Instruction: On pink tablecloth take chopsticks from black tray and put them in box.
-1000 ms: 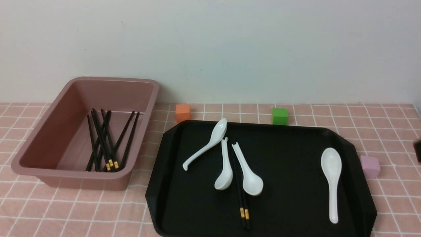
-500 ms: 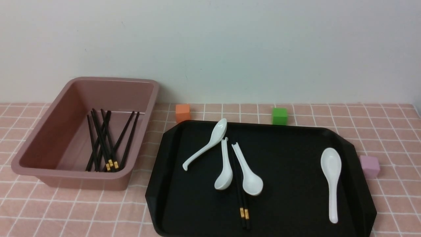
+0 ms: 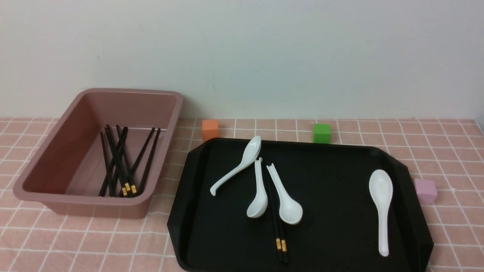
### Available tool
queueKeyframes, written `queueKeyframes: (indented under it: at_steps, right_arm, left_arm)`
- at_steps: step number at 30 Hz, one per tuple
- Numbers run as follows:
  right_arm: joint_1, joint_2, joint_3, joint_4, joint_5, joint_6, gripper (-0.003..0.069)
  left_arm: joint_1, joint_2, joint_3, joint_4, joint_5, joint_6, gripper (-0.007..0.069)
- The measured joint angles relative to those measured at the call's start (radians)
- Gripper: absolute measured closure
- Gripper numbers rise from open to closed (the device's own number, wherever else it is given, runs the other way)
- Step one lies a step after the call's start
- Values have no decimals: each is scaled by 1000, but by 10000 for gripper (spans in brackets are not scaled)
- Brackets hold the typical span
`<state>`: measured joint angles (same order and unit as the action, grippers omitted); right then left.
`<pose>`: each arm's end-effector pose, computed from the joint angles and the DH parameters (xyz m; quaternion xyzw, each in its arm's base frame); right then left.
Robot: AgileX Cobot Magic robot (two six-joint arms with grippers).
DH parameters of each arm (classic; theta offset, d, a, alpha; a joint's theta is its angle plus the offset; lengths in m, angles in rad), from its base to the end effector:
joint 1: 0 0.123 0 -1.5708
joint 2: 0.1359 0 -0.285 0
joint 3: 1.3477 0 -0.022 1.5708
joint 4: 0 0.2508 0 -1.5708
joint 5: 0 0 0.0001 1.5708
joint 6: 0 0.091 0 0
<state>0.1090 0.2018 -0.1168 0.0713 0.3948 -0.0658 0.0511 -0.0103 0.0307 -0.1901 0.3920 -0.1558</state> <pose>0.0652 0.0097 0.2052 -0.0529 0.8295 0.0417 0.5545 0.0524 -0.0039 0.1689 -0.1333 0.7991 -0.1109 0.5757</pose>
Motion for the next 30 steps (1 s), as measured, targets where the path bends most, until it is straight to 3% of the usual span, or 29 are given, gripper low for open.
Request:
queueKeyframes:
  at_steps: [6,30]
  right_arm:
    - [-58,-200,136,48,-40,11,673]
    - [-58,-211,132,45,-8,-34,673]
  left_arm:
    - [0,0,0,0,0,0,386]
    - [0,0,0,-1,0,0,386]
